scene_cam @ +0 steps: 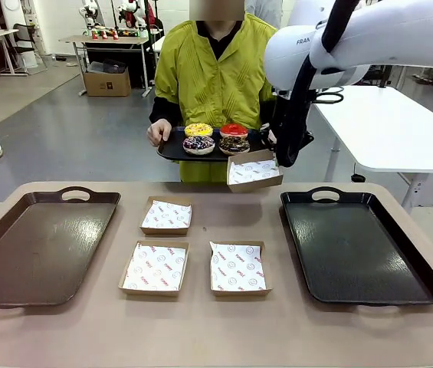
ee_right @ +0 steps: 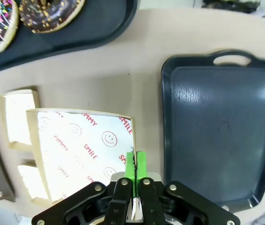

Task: Individually package the donuts and arrange them on the tray.
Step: Pick up one Paper togo box, then place the picked Paper togo box on the Handle tray while simultaneously picking up another Paper togo box from the table with the other hand.

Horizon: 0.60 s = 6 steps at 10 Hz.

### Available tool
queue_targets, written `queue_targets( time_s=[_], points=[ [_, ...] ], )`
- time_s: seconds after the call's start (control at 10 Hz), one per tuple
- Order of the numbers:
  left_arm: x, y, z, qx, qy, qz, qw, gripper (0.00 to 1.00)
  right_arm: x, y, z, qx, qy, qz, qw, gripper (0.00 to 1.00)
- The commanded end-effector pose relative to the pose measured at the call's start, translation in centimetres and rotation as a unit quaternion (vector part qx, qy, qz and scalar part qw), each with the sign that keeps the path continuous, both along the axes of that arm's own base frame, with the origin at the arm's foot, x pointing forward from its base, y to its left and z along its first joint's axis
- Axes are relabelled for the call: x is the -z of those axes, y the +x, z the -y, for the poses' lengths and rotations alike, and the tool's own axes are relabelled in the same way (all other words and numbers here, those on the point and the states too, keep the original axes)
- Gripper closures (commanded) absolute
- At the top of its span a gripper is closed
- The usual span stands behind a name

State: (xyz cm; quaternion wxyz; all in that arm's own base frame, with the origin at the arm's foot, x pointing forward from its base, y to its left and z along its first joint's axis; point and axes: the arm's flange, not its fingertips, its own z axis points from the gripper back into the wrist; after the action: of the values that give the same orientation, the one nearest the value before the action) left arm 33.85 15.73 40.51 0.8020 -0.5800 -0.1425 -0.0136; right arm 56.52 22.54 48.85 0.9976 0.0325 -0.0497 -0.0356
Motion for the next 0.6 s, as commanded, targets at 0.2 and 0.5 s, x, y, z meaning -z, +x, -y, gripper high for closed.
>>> queue_targets(
  time_s=[0.2, 0.5],
  points=[
    [-0.1, -0.1, -0.1, -0.004, 0.002, 0.003, 1.0, 0.0, 0.0, 0.0, 0.0, 0.0, 0.0, 0.0, 1.0, 1.0],
    [-0.1, -0.1, -0.1, -0.004, 0.002, 0.003, 1.0, 0.0, 0.0, 0.0, 0.0, 0.0, 0.0, 0.0, 1.0, 1.0]
  ],
)
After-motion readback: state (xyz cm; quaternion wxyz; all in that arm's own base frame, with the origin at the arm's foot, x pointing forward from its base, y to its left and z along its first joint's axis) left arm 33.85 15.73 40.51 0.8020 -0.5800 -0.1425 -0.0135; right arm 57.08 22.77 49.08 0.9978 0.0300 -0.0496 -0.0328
